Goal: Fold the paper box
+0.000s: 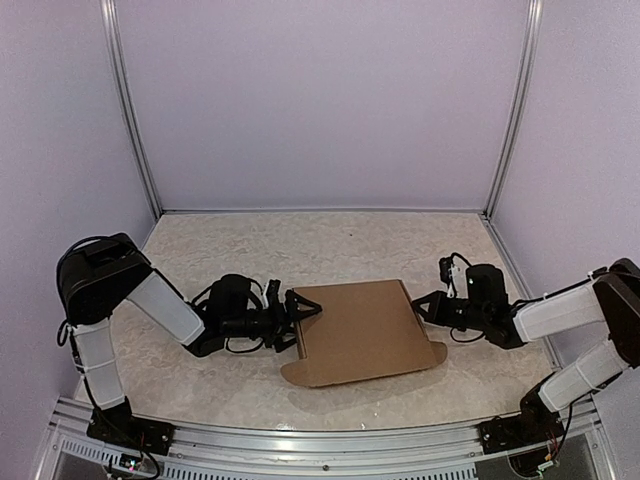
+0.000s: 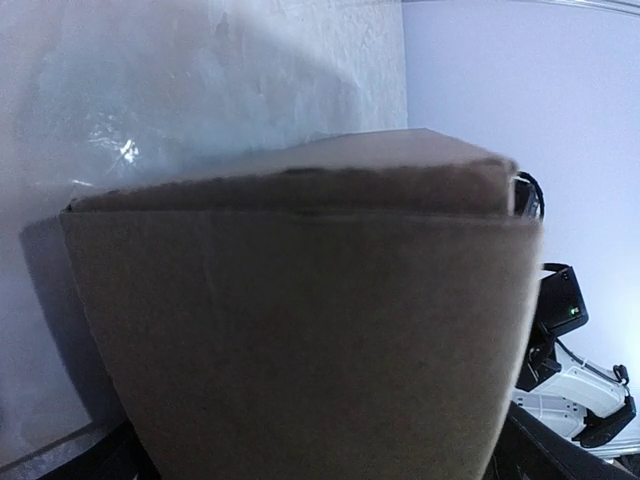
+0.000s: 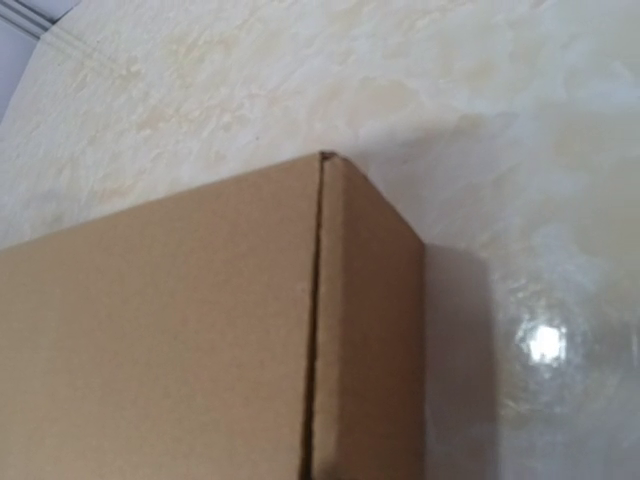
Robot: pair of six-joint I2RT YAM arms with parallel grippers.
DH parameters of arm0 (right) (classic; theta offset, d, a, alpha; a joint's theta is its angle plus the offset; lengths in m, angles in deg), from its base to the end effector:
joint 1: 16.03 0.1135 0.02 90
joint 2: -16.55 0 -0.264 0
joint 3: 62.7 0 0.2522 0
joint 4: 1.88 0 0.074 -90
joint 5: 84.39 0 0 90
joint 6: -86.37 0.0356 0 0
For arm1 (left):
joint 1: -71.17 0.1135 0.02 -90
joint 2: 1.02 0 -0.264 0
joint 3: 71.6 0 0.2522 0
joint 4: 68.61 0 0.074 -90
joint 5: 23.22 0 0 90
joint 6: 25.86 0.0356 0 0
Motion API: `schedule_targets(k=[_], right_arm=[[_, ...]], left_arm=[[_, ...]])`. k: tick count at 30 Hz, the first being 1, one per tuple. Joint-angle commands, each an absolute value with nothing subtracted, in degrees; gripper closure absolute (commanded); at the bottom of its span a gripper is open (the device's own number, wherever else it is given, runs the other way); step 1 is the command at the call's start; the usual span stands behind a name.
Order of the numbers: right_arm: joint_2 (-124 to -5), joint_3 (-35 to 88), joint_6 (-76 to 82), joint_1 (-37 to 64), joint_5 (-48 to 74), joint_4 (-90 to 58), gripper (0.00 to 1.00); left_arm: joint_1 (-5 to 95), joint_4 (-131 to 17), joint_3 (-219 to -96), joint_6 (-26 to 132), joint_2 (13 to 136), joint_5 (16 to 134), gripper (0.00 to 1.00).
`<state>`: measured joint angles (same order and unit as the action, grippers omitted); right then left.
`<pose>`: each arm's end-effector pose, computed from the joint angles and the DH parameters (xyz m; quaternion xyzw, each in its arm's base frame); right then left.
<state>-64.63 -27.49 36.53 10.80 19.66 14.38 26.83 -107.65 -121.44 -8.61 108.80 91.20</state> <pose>0.2184 0.1201 0.1393 0.0386 0.8596 0.3633 0.3573 0.2294 -0.2447 0.1055 -0.0814 0.8100 -0.5635 0.1405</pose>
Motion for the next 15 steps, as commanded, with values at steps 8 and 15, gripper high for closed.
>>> schedule_targets(k=[8,15], right_arm=[[-64.47,-31.97,36.01,9.59,18.73,6.46,1.0],[-63.63,-32.23,36.15,9.57,18.7,6.24,1.0]], left_arm=[[25.86,-121.33,-120.26,-16.29,112.34,93.19,0.13],[25.73,-122.09,-120.05,-16.64,112.3,93.15,0.26]])
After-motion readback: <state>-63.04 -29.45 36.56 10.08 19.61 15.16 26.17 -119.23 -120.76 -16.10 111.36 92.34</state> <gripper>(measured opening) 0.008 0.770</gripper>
